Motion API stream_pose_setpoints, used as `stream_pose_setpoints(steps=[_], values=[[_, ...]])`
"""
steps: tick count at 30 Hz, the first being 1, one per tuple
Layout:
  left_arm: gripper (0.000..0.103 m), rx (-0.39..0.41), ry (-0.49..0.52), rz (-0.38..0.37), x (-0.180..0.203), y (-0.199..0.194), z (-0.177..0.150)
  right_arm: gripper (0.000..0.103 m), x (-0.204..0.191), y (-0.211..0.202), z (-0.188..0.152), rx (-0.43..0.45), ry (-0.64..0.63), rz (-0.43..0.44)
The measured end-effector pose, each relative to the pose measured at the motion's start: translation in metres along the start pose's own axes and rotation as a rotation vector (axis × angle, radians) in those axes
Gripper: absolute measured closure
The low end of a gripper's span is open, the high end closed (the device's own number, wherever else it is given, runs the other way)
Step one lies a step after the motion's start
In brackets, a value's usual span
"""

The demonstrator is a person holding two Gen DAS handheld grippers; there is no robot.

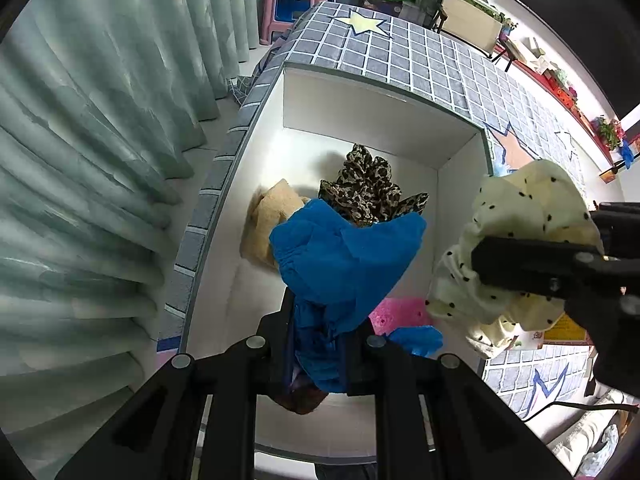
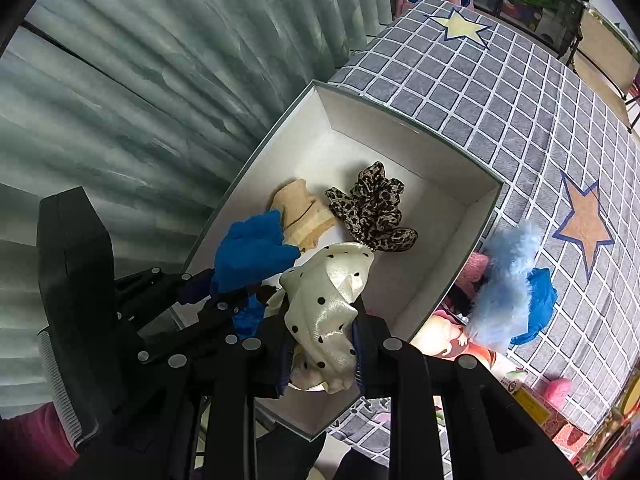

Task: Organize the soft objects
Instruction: 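Open both grippers to drop glove and scrunchie into the white box, then move both grippers back toward the remaining soft items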

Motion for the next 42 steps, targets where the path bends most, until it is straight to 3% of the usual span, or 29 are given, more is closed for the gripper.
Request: stream_pose_setpoints(steps=[9,11,15,17,20,22,24,26,27,29,42], values=[[0.084,-0.008,0.008,0.0,0.003,0.004,0.0,0.078,0.003,0.005,0.002,-0.006,0.006,-0.001],[0.079,-0.003,0.01,-0.008,0.004,0.003,0.0,0.078,0.004,0.006,0.002,-0.006,0.008,-0.001],[0.026,0.026,0.026,0.024,0.007,-0.001,0.0,0.077,0.007,0.006,0.002,-0.011,0.016,0.007],[0.021,0.044,0.02,0.014,0.007,-0.005,0.0,0.071,0.008,0.006,0.002,-0.012,0.02,0.005],[0.013,0.059,0.009,0.003,0.006,-0.006,0.001,0.039,0.009,0.005,0.001,0.002,0.021,-0.002],[0.0,0.046,0.0,-0.01,0.006,-0.004,0.001,0.037,0.01,0.002,0.002,0.017,0.025,-0.003],[0.0,0.037,-0.017,-0.033,0.005,-0.003,0.001,0.033,0.011,0.001,0.002,0.018,0.036,-0.011],[0.0,0.037,-0.038,-0.047,0.004,-0.003,0.002,0.013,0.014,-0.001,0.003,0.022,0.046,-0.034],[0.0,0.039,-0.043,-0.048,0.004,-0.004,0.002,0.009,0.017,-0.003,0.002,0.034,0.053,-0.069],[0.0,0.035,-0.046,-0.054,0.004,-0.004,0.003,0.009,0.021,-0.01,0.002,0.061,0.069,-0.106],[0.0,0.034,-0.025,-0.049,0.012,-0.012,0.006,0.009,0.036,-0.027,0.003,0.08,0.13,-0.094]])
Point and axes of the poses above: each gripper's, at about its wrist camera, not at the fingertips, and y roughly the way its jaws point, x to its right, z to its top, the point moved 2 cm from there along y, roughly the way its jaws point, and after that the axes turned 9 degrees about z, right-handed, at the moved point
